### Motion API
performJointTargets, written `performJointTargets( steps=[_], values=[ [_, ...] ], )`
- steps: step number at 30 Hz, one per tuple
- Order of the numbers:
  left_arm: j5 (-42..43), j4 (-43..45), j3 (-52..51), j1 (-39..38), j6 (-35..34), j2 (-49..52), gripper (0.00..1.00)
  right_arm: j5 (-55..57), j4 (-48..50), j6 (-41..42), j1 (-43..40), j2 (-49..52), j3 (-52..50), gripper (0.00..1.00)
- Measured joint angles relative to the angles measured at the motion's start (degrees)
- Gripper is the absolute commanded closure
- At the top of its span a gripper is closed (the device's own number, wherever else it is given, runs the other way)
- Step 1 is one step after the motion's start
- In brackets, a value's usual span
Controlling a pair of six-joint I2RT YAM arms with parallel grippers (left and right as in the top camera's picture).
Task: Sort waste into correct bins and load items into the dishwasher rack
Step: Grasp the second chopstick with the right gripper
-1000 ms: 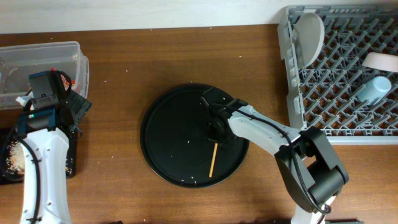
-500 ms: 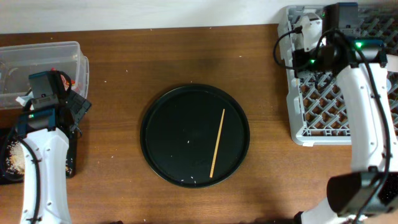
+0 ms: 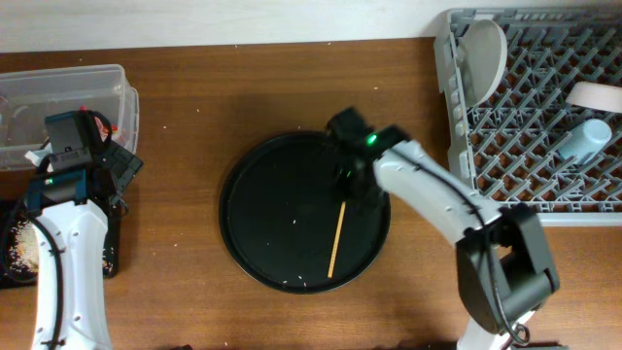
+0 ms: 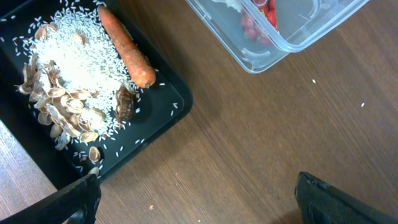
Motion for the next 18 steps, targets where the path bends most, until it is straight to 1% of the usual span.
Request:
performJointTargets(
  steps=[2,5,10,11,12,14,15,16,18],
  values=[
    [0.02,0.02,0.00,0.00,0.00,0.00,0.01,1.73,2.10,4.28,3.19,0.00,-2.75,0.63],
    [0.02,0.02,0.00,0.00,0.00,0.00,0.01,6.14,3.26,9.57,7.04,0.07,-3.96,0.64],
    [0.00,0.02,0.00,0.00,0.00,-0.02,0.01,8.44,4.48,12.48,7.78,4.87,-4.39,0.64],
    [0.00,0.02,0.00,0.00,0.00,0.00,0.01,8.57,4.61,12.66,7.78,5.11,-4.44,0.66],
    [0.02,0.02,0.00,0.00,0.00,0.00,0.01,8.61,4.63,12.68,7.78,5.11,-4.44,0.72],
    [0.02,0.02,0.00,0.00,0.00,0.00,0.01,8.59,4.76,12.72,7.78,5.11,-4.44,0.78],
    [0.00,0.02,0.00,0.00,0.00,0.00,0.01,8.61,4.87,12.83,7.78,5.11,-4.42,0.88],
    [0.00,0.02,0.00,0.00,0.00,0.00,0.01,8.63,4.87,12.92,7.78,5.11,-4.44,0.96],
    [0.00,0.02,0.00,0.00,0.00,0.00,0.01,8.68,4.70,12.79,7.78,5.14,-4.44,0.96]
  ],
)
